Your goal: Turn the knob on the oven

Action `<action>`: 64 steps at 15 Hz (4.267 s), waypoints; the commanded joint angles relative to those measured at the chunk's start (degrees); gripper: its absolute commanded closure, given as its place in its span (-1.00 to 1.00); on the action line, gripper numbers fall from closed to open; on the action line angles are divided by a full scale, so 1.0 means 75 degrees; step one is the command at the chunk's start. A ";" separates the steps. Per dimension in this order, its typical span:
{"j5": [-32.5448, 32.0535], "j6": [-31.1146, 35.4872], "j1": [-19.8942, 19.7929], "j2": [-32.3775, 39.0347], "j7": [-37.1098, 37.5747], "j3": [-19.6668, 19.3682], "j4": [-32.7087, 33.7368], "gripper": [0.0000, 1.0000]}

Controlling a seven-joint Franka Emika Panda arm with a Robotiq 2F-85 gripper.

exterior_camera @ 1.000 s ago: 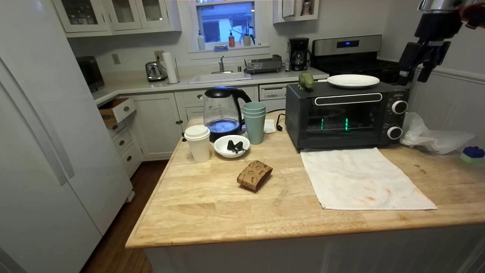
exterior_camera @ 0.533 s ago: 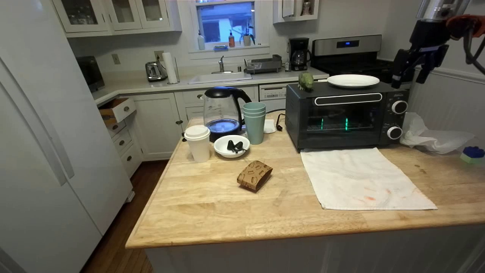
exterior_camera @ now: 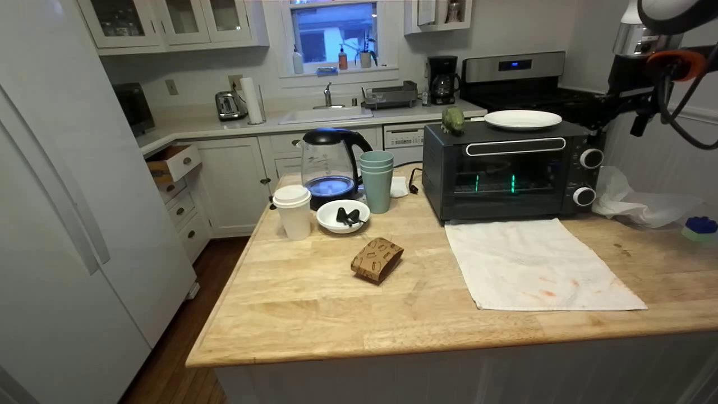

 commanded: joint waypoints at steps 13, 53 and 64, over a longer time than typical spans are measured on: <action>0.0088 0.0427 -0.0039 0.1229 0.0572 -0.0165 0.0788 -1.00; -0.0274 0.0217 -0.0224 0.1110 0.0803 -0.0513 0.1134 -1.00; 0.0047 -0.0331 -0.0224 0.0981 0.0532 -0.0520 0.1228 -1.00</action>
